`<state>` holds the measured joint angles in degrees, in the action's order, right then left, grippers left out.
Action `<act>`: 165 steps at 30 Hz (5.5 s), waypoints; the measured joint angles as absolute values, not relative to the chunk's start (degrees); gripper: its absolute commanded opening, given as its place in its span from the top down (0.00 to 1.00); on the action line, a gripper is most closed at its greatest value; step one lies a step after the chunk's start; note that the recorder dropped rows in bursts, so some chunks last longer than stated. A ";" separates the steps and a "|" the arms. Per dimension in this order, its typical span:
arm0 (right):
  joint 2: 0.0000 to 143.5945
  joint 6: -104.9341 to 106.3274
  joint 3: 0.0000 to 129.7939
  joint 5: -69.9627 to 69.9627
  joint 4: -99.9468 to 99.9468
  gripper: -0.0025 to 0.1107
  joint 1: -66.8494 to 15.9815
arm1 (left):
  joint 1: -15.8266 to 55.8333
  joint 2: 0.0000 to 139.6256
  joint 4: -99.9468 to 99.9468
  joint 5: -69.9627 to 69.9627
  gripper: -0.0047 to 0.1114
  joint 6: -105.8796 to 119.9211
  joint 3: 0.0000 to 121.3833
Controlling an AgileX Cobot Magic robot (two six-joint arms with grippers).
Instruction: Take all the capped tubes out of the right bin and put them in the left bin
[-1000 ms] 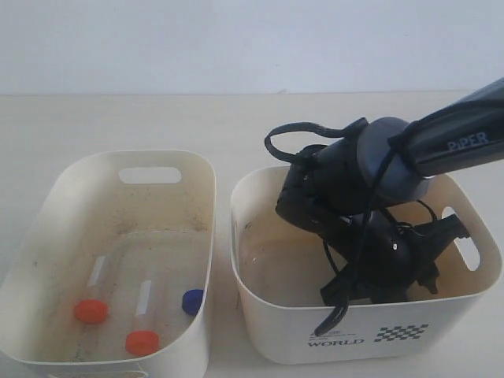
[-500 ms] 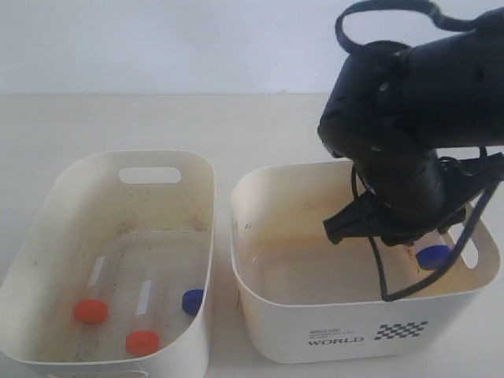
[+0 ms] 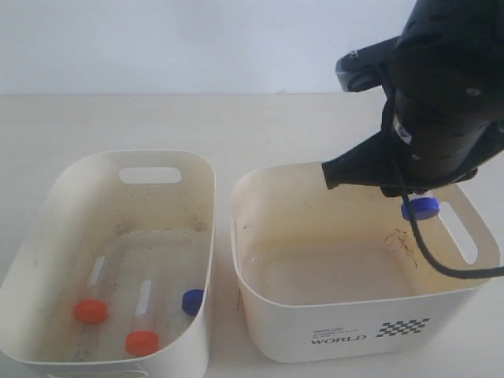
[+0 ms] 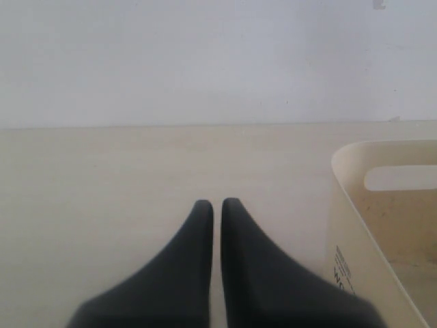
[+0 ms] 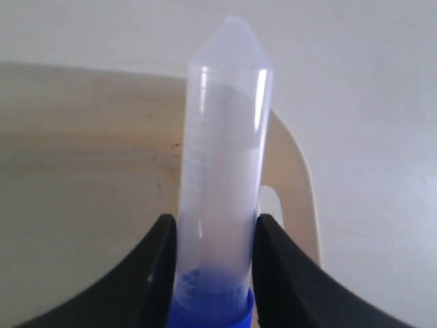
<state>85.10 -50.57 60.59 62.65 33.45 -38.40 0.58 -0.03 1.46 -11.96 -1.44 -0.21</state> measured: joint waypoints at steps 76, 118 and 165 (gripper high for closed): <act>69.05 -30.06 47.80 14.94 7.58 0.94 -53.10 | 0.58 -0.03 1.46 -11.96 0.92 -1.44 -0.21; 0.46 -8.26 -0.04 18.90 -3.54 0.94 -0.45 | 0.58 -0.03 1.46 -11.96 0.92 -1.44 -0.21; 0.23 -7.53 -0.04 20.19 -3.44 0.94 -0.08 | 0.58 -0.03 1.46 -11.96 0.92 -1.44 -0.21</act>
<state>0.23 -7.53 -0.04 20.19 -3.44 -0.08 0.58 -0.03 1.46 -11.96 -1.44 -0.21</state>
